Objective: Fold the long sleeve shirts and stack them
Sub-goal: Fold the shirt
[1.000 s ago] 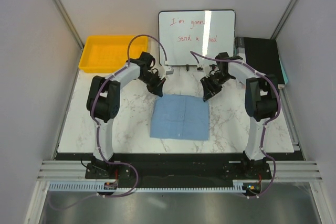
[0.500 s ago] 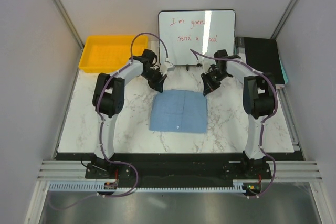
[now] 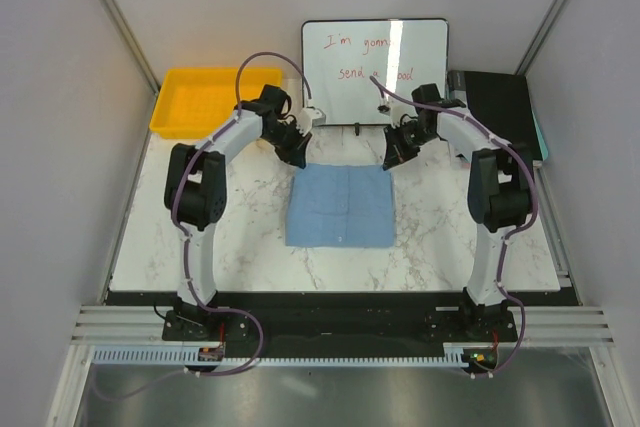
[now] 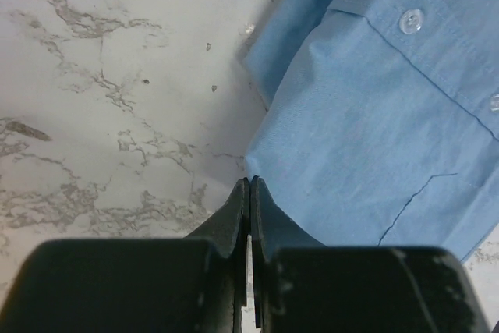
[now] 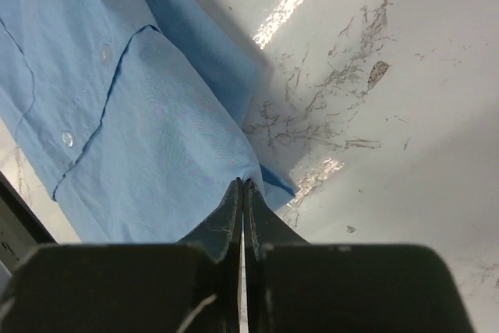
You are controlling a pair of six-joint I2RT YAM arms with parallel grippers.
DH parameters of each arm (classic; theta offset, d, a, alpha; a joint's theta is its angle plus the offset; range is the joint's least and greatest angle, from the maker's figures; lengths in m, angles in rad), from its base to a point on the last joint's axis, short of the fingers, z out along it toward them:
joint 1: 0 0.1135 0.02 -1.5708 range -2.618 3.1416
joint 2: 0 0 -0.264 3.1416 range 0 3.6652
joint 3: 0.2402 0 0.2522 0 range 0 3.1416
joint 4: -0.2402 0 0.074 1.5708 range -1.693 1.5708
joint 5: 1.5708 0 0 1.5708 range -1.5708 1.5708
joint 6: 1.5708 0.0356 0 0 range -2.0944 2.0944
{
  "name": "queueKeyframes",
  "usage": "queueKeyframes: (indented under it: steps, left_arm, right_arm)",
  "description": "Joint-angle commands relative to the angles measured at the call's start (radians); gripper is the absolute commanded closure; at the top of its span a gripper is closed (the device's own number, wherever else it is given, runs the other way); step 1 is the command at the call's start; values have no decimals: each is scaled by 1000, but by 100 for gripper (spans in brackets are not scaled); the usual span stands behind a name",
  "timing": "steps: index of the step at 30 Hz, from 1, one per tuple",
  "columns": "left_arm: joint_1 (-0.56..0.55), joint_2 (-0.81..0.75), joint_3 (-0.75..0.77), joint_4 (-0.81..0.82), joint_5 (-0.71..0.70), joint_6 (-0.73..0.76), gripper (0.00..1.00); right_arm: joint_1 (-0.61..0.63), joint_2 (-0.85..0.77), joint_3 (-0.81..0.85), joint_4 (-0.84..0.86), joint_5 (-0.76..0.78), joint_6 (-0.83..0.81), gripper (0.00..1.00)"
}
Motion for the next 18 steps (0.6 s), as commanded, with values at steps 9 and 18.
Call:
queueKeyframes:
  steps: [9,18]
  left_arm:
    - [38,-13,-20,-4,-28,-14,98]
    - [42,165,201,5,-89,-99,95]
  right_arm:
    - [24,29,26,60,18,43,100]
    - [21,89,57,201,181,121,100]
